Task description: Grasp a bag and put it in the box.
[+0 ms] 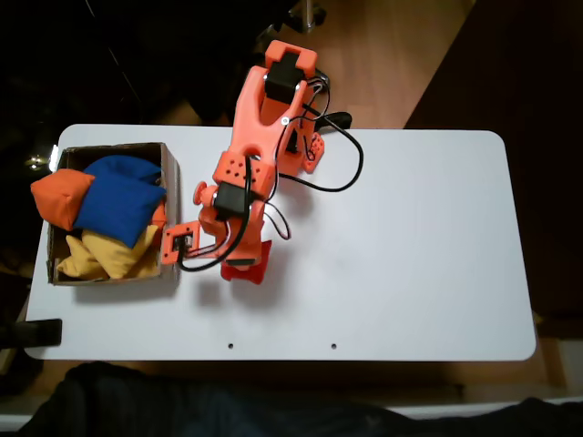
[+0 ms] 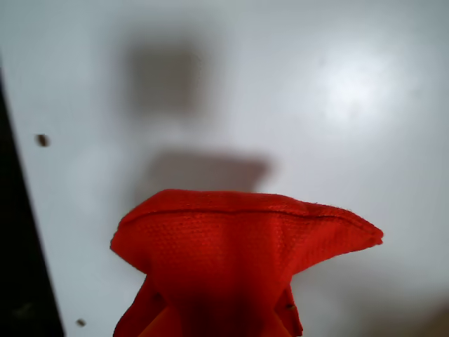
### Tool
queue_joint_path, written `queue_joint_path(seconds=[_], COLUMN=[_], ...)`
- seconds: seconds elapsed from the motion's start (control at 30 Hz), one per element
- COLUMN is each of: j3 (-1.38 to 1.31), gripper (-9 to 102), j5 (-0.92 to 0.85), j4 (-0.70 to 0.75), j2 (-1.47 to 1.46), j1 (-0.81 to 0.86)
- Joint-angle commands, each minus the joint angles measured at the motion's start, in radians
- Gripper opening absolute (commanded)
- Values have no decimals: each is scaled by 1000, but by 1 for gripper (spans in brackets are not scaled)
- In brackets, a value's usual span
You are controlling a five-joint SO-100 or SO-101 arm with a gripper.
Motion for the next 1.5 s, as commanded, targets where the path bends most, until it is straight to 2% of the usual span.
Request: queue_joint_path(seconds=[0.0, 0.47, 0.87, 1.1, 1.47], j3=[-35, -100, -196, -296, -449], gripper=[6, 6, 9, 10, 12], j5=[3, -9, -32, -38, -38], j4=[31, 144, 153, 152, 112], j2=[118, 456, 652, 681, 588], j1=[-6, 91, 216, 313, 552])
